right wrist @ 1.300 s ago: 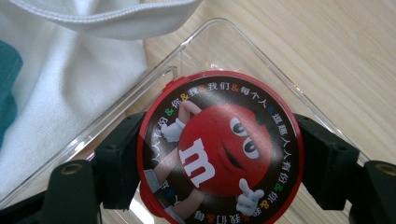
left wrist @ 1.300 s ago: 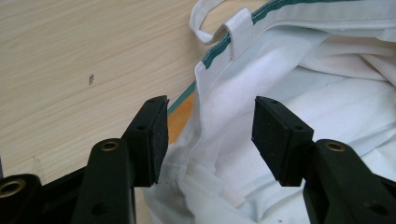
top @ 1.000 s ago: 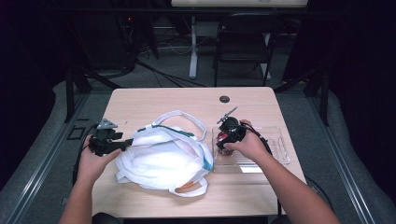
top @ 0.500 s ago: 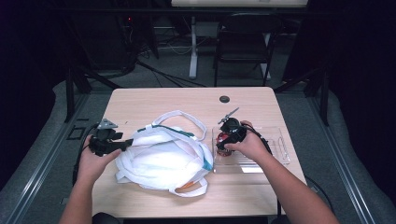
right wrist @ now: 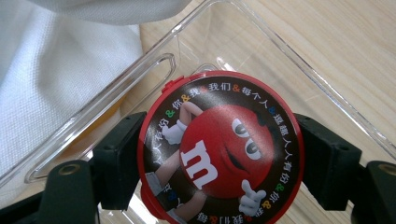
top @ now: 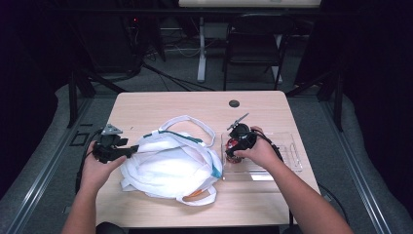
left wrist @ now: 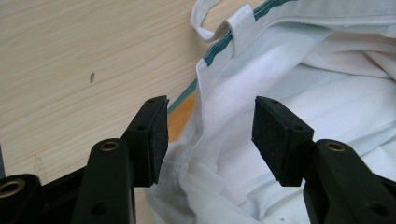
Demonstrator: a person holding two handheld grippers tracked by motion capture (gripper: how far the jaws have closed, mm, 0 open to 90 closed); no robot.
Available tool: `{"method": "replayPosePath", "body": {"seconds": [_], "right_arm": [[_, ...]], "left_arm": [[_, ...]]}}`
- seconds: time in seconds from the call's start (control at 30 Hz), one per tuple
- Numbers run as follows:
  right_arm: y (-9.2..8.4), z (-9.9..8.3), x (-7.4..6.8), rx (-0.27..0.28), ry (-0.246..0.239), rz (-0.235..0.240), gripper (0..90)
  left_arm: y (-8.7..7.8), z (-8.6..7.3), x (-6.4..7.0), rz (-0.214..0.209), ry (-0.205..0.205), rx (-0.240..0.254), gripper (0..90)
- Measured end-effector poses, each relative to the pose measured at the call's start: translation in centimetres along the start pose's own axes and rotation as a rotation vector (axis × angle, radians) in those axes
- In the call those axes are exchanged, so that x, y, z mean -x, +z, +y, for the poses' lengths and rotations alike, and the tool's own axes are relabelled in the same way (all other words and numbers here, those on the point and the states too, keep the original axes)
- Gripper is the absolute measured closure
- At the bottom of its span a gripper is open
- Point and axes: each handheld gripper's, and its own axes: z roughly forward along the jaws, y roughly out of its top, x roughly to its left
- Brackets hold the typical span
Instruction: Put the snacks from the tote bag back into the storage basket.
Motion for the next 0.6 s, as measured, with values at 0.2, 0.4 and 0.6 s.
{"method": "replayPosePath", "body": {"seconds": [0.2,0.4,0.6], "right_arm": [[-0.2,0.0,0.0,0.002,0.009,-0.004,23.9],[-0.7,0.0,0.0,0.027,0.021,0.000,24.1],[-1.2,-0.2,-0.1,0.034,0.018,-0.009,24.4]], "left_arm": [[0.0,0.0,0.0,0.001,0.003,-0.003,46.1],[0.1,0.0,0.1,0.007,0.001,0.004,46.1],[0.1,0.0,0.1,0.006,0.000,0.000,46.1]]}}
